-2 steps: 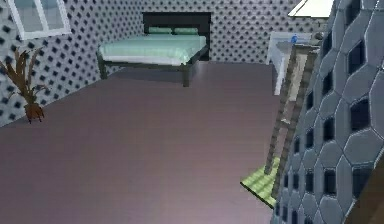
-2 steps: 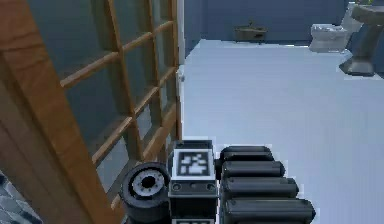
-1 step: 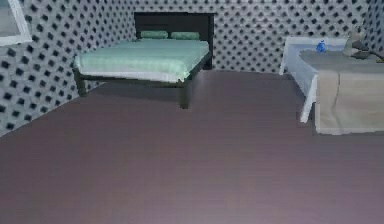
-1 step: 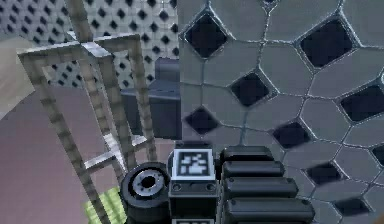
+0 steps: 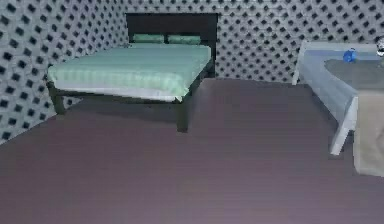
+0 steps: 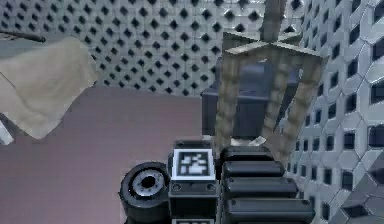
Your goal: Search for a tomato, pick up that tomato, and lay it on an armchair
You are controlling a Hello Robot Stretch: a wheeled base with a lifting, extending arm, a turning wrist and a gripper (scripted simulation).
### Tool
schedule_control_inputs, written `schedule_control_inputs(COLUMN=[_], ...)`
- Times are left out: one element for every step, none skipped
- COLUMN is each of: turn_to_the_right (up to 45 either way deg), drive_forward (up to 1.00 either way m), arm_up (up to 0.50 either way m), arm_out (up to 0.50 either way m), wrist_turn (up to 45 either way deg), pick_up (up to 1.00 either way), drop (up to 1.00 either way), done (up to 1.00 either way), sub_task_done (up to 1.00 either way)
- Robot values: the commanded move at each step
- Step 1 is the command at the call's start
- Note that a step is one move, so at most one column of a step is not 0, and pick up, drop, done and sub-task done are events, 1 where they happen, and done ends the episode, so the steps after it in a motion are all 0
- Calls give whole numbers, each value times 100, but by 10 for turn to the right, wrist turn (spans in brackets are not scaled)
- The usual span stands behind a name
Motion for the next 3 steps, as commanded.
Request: schedule_control_inputs(turn_to_the_right=[450,60,0], drive_forward=[0,0,85], arm_up=[0,0,0], arm_out=[0,0,0], wrist_turn=[0,0,0], pick_up=[0,0,0], drop=[0,0,0], done=[0,0,0], sub_task_done=[0,0,0])
